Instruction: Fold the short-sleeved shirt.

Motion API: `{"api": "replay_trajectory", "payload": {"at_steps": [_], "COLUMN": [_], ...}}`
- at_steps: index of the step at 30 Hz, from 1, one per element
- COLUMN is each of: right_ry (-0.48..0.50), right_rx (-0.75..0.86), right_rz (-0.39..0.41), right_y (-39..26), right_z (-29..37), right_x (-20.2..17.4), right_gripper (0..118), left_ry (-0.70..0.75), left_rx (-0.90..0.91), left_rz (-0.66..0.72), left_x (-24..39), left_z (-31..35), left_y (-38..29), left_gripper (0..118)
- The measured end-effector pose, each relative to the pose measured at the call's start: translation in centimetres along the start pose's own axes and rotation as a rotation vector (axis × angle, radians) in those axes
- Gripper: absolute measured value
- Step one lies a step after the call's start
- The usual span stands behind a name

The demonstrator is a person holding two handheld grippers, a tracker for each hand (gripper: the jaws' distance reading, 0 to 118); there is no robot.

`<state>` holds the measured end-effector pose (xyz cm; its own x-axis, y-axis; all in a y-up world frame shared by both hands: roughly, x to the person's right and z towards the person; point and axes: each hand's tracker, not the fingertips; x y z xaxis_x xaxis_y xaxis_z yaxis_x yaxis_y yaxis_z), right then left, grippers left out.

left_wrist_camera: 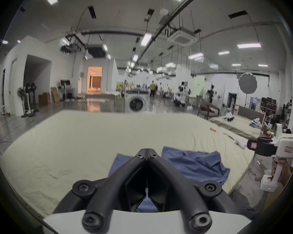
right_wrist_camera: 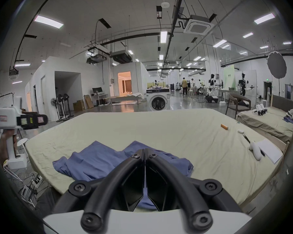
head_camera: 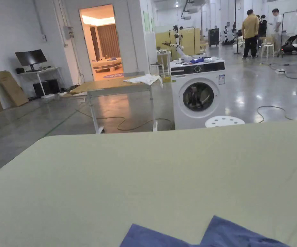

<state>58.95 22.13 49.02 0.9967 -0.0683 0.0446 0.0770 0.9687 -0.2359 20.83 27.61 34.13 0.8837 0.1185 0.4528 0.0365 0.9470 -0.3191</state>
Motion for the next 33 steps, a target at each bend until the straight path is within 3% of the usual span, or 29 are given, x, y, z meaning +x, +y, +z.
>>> {"api": "replay_trajectory", "payload": {"at_steps": [2, 3, 4, 7, 13, 17, 21, 22, 24, 25, 29, 31, 32, 33], "right_ry": [-0.015, -0.023, -0.03, -0.06, -0.114, -0.201, -0.235, -0.238, -0.234, -0.225, -0.156, -0.106, -0.082, -0.052], "right_rx": [-0.036, -0.053, -0.075, -0.121, -0.18, -0.234, -0.275, -0.28, -0.292, -0.295, -0.298, -0.312, -0.327, -0.351], "right_rz": [-0.023, -0.039, -0.058, -0.087, -0.161, -0.171, -0.17, -0.166, -0.162, -0.164, -0.139, -0.099, -0.079, -0.063], "right_y": [-0.6, -1.1, -1.6, -2.6, -4.2, -5.2, -5.8, -6.0, -5.9, -5.7, -3.2, -1.2, 0.0, 1.1], "right_z": [-0.3, -0.5, -0.7, -1.1, -0.7, -0.1, 0.2, 0.2, -0.3, -0.9, -5.5, -9.0, -11.1, -13.7], "right_x": [0.4, 0.6, 1.0, 1.8, 4.0, 5.3, 6.2, 6.3, 6.6, 6.9, 8.2, 8.7, 8.8, 9.0], "right_gripper": [0, 0, 0, 0, 0, 0, 0, 0, 0, 0, 1, 19, 38, 71], "left_ry": [-0.017, -0.018, -0.027, 0.015, 0.072, 0.128, 0.166, 0.167, 0.154, 0.109, 0.158, 0.158, 0.158, 0.155], "left_rx": [-0.082, -0.136, -0.163, -0.269, -0.45, -0.529, -0.581, -0.574, -0.579, -0.594, -0.645, -0.669, -0.679, -0.689], "left_rz": [0.022, 0.043, 0.052, 0.072, 0.128, 0.081, 0.016, 0.013, 0.006, 0.007, -0.092, -0.068, -0.06, -0.051], "left_x": [-1.7, -2.7, -3.7, -6.0, -9.9, -10.1, -9.3, -9.3, -8.5, -8.2, -6.7, -6.9, -7.1, -7.2], "left_z": [-4.2, -6.8, -9.4, -17.3, -29.9, -34.2, -35.7, -35.7, -35.3, -35.4, -36.5, -36.8, -37.0, -37.2], "left_y": [-0.2, -0.2, -0.5, -1.3, -2.8, -4.1, -5.0, -4.8, -4.4, -4.6, -6.0, -5.7, -5.7, -5.5], "left_gripper": [31, 61, 77, 85, 84, 77, 57, 47, 0, 0, 0, 0, 0, 0]}}
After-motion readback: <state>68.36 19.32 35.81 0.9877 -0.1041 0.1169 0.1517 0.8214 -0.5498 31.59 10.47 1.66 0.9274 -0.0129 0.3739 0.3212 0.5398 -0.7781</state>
